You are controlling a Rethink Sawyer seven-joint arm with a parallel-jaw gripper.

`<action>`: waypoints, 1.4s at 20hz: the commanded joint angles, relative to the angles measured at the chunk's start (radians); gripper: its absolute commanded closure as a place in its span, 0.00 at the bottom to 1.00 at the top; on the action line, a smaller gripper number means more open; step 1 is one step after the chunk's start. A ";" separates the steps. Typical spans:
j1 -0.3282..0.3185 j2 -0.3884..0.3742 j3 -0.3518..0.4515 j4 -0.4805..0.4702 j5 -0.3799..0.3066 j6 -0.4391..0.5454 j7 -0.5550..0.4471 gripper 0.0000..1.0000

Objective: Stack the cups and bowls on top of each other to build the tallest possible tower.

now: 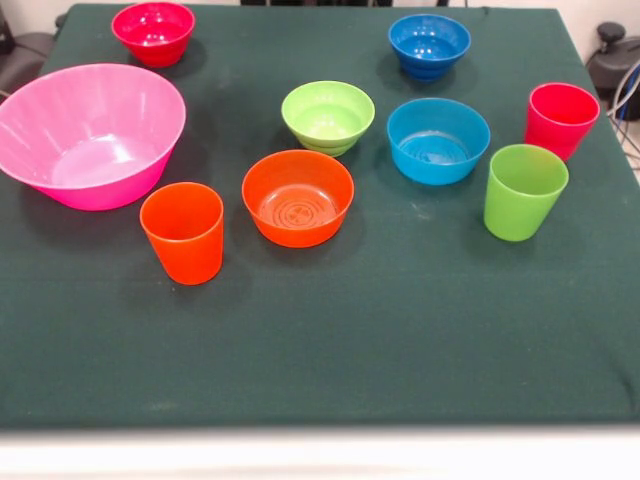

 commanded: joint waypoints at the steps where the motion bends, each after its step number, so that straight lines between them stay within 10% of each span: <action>1: -0.205 0.066 0.301 -0.048 -0.031 -0.061 -0.486 1.00; 13: -0.369 0.156 0.471 -0.122 -0.075 -0.039 -0.551 1.00; 28: -0.399 0.286 0.541 -0.275 -0.228 -0.086 -0.569 1.00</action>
